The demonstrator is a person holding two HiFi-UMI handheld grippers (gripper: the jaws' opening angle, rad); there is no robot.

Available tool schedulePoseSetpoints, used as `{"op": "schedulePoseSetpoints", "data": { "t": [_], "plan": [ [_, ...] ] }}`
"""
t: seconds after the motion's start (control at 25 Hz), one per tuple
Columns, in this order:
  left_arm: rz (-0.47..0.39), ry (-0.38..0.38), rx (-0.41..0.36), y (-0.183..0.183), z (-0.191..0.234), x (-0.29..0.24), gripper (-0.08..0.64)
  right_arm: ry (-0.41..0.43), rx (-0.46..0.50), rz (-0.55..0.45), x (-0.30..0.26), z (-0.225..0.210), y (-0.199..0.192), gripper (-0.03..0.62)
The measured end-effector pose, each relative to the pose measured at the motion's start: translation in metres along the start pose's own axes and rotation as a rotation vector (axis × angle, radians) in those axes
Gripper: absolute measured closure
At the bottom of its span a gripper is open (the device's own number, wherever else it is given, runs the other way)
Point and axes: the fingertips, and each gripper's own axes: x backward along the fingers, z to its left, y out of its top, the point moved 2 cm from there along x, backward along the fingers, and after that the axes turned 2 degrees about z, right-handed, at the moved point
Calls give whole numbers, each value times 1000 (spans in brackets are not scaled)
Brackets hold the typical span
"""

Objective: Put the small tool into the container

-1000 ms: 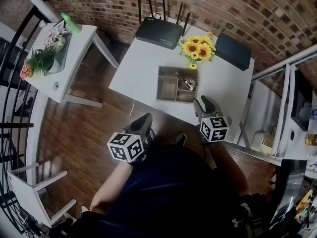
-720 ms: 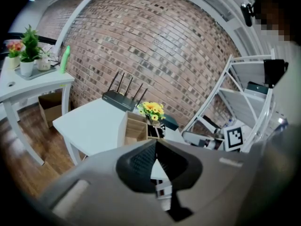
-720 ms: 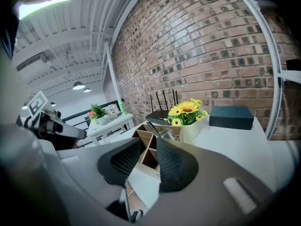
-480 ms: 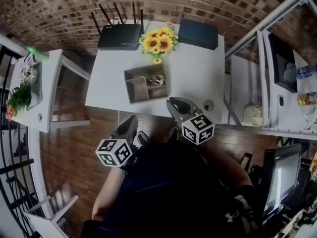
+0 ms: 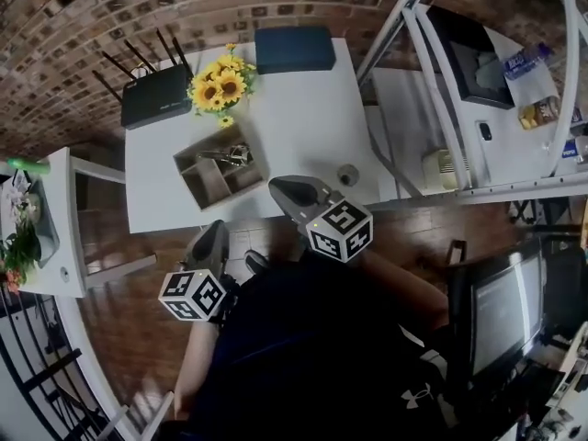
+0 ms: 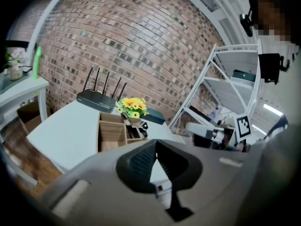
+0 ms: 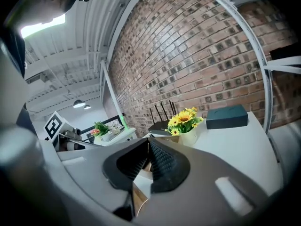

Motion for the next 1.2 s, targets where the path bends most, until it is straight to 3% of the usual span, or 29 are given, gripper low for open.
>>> {"op": "schedulePoseSetpoints", "data": {
  "t": [0.32,0.64,1.2],
  "plan": [
    [22,-14,4,-1,-5,-8,557,8,-48,-3,5,-1,-4,581],
    [1,14,40,-3,12,7,557,62,-49,35,-14,18,-13,581],
    [-13,32,57,-3,24,19,557,73,-33,55,-27,27,-15,581]
  ]
}}
